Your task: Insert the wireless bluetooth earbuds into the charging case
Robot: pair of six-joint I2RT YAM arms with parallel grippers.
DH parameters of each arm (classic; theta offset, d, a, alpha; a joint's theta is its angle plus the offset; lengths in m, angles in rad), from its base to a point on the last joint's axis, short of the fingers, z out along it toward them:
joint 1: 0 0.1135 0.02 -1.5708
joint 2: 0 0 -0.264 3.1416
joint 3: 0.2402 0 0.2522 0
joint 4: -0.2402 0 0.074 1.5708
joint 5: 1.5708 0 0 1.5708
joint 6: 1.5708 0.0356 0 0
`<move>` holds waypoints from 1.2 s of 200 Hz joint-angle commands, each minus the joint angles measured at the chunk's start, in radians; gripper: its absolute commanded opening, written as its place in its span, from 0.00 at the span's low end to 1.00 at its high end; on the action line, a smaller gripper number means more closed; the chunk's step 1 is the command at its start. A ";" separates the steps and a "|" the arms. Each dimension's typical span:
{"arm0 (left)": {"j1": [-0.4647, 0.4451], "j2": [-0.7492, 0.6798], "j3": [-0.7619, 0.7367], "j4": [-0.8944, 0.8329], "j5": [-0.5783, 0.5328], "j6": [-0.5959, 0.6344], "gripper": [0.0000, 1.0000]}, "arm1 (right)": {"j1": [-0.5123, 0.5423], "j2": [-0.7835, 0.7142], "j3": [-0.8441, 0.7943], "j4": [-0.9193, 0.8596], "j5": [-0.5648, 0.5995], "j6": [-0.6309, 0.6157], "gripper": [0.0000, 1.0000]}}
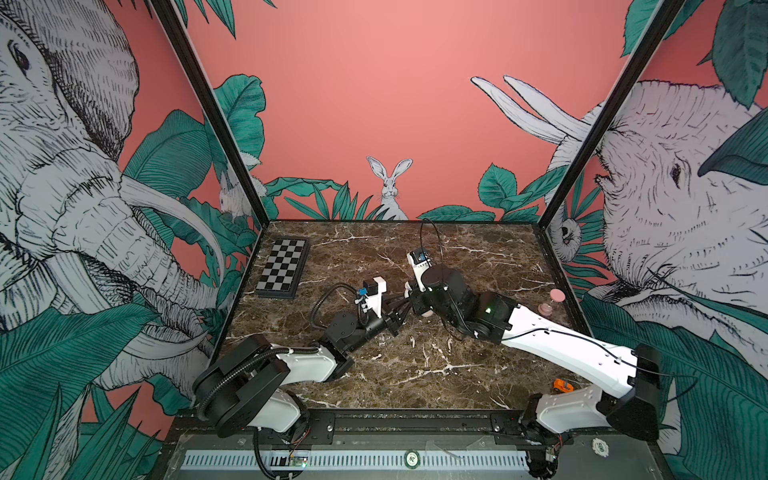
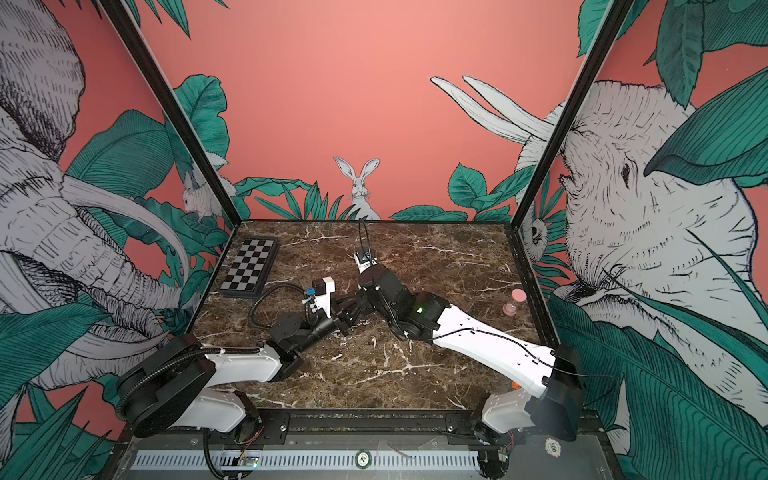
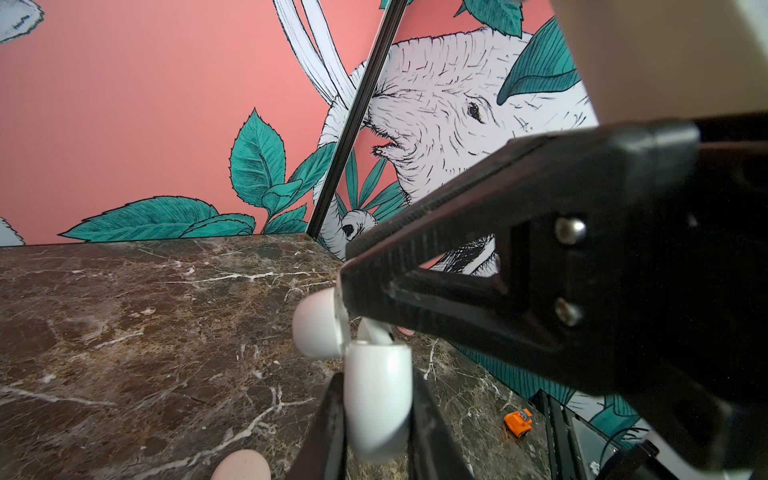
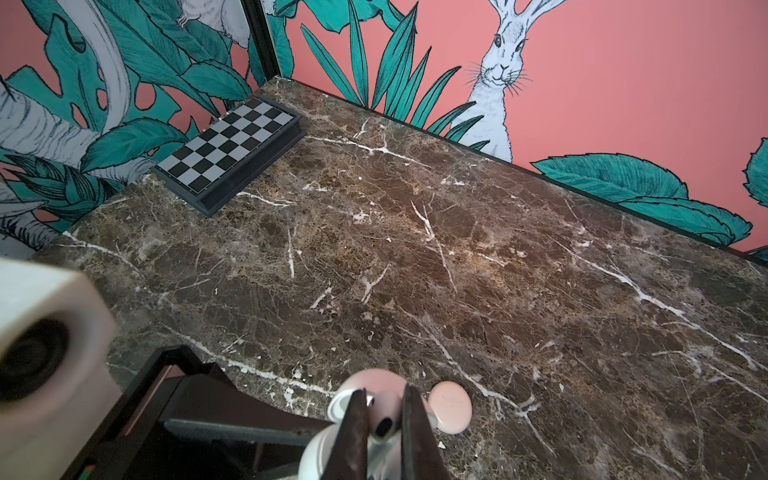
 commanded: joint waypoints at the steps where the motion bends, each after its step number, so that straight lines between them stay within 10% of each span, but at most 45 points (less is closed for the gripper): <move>1: -0.002 -0.022 -0.003 0.067 -0.033 0.005 0.00 | 0.010 -0.027 -0.020 -0.009 -0.003 0.014 0.02; 240: -0.002 -0.050 -0.007 0.067 -0.042 0.034 0.00 | 0.011 -0.031 0.011 -0.033 -0.003 0.015 0.10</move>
